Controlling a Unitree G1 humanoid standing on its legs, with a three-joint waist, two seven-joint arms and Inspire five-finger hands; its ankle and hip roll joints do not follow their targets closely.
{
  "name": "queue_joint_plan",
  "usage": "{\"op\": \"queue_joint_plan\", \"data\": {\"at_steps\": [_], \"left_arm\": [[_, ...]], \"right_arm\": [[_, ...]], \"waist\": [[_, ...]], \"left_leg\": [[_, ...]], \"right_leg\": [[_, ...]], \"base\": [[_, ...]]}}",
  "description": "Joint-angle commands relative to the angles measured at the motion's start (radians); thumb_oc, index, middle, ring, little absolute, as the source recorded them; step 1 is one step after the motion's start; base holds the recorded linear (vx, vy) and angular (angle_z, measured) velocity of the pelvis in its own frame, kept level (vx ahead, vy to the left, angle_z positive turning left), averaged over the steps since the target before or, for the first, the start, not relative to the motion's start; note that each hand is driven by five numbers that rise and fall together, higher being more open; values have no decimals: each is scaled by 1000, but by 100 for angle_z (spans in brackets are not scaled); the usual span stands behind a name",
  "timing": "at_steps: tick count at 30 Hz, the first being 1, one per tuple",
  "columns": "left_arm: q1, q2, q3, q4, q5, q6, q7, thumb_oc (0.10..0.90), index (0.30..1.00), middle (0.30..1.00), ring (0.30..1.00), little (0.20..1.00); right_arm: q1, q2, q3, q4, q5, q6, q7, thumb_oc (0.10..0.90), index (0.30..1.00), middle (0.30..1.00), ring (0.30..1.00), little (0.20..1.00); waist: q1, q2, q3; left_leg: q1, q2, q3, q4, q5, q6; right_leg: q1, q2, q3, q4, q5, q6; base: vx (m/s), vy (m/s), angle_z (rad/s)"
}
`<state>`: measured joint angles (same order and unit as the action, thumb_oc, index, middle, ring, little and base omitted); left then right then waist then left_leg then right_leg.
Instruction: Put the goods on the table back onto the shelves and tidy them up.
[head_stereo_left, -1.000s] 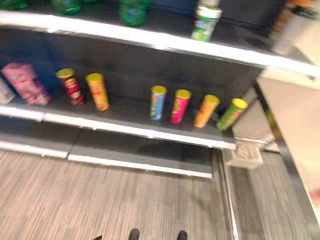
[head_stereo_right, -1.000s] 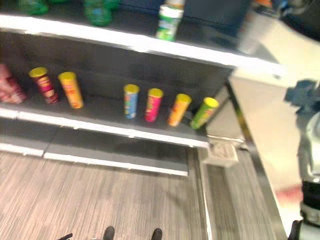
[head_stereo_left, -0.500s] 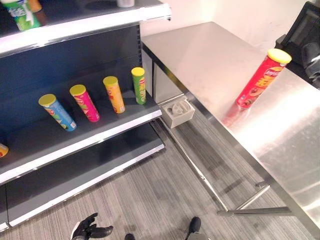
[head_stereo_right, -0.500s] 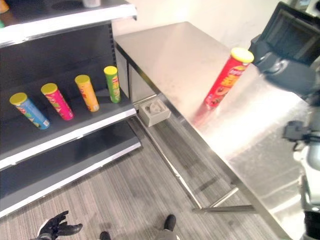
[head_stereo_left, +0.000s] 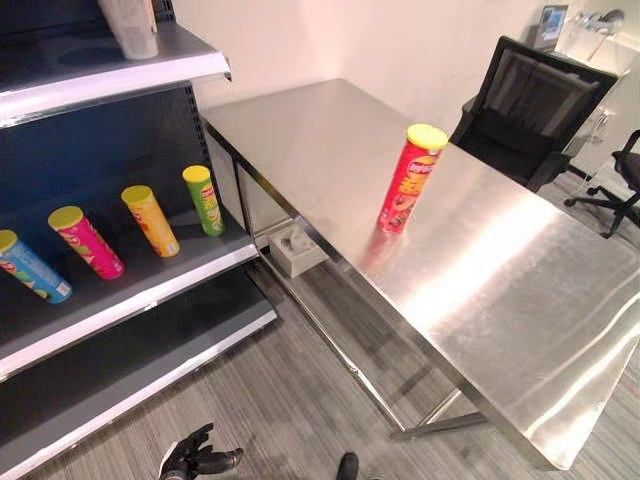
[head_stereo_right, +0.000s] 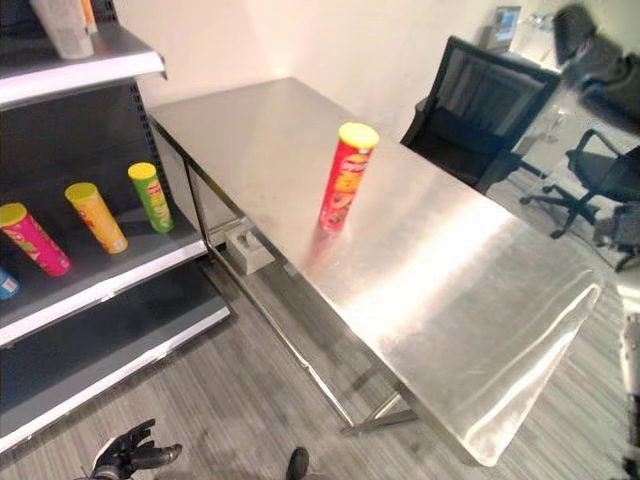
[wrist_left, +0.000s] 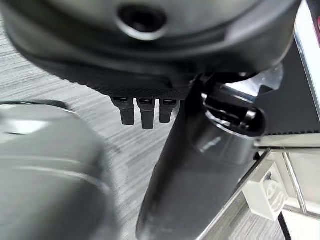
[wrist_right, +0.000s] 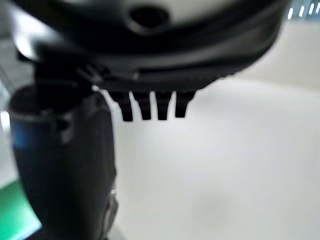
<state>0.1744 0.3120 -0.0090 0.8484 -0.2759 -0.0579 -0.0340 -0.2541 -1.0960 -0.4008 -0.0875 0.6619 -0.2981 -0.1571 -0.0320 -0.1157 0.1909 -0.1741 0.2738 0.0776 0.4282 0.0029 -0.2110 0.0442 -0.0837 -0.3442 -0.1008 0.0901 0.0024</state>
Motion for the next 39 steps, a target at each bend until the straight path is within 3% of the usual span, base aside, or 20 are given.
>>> {"op": "queue_joint_plan", "data": {"at_steps": [1, 2, 5, 7, 9, 17, 22, 39], "left_arm": [[7, 54, -49, -60, -24, -24, -6, 800, 900, 900, 900, 900], [2, 55, -71, -54, -12, -27, -6, 800, 900, 900, 900, 900], [3, 47, -78, -53, -15, -36, -3, 800, 900, 900, 900, 900], [7, 38, -79, -50, -11, -41, -7, 800, 900, 900, 900, 900], [8, 39, -74, -43, -10, -43, -8, 800, 900, 900, 900, 900], [2, 45, -54, -9, -1, -53, 7, 800, 900, 900, 900, 900], [2, 46, -54, -1, 15, -53, 5, 800, 900, 900, 900, 900], [7, 42, -71, 56, 42, -39, -2, 800, 900, 900, 900, 900]], "right_arm": [[-93, -55, 18, 18, 70, -57, 25, 800, 900, 900, 900, 900], [-105, -51, 36, 25, 63, -53, 26, 800, 900, 900, 900, 900], [-117, -38, 73, 23, 65, -38, 48, 800, 900, 900, 900, 900], [-130, -18, 118, 6, 40, -19, 63, 800, 900, 900, 900, 900], [-146, -6, 156, 1, 30, -7, 71, 800, 900, 900, 900, 900], [-214, -2, 222, 4, 19, -3, 82, 800, 900, 900, 900, 900], [-215, -28, 262, 29, -38, 22, 86, 800, 900, 900, 900, 900], [-291, -130, 483, 122, -36, 94, 159, 800, 900, 900, 900, 900]], "waist": [[61, -6, -12], [97, 6, -1], [95, 28, -10], [82, 54, -39], [83, 59, -49], [94, 47, -52], [97, 34, -51], [125, -6, -53]], "left_leg": [[62, -66, 29, -271, 5, 81], [0, -98, -49, -350, 57, 68], [48, -125, -94, -421, 52, 72], [101, -155, -70, -476, 48, 82], [132, -174, -34, -496, 44, 99], [175, -233, 37, -503, 4, 151], [181, -251, 50, -505, -10, 164], [169, -213, 13, -509, 7, 134]], "right_leg": [[17, -35, 69, 13, -72, 128], [41, -30, 91, 13, -83, 127], [46, -31, 113, 15, -85, 144], [41, -66, 140, 15, -74, 164], [33, -96, 169, 16, -65, 179], [1, -177, 206, 49, -20, 223], [-10, -201, 187, 55, 4, 239], [14, -179, 112, 24, -2, 228]], "base": [[138, 152, 3], [190, 200, -22], [106, 148, -73], [175, 430, -81], [140, 351, -71], [55, 156, -41], [30, 71, 0], [22, -51, 6]]}}
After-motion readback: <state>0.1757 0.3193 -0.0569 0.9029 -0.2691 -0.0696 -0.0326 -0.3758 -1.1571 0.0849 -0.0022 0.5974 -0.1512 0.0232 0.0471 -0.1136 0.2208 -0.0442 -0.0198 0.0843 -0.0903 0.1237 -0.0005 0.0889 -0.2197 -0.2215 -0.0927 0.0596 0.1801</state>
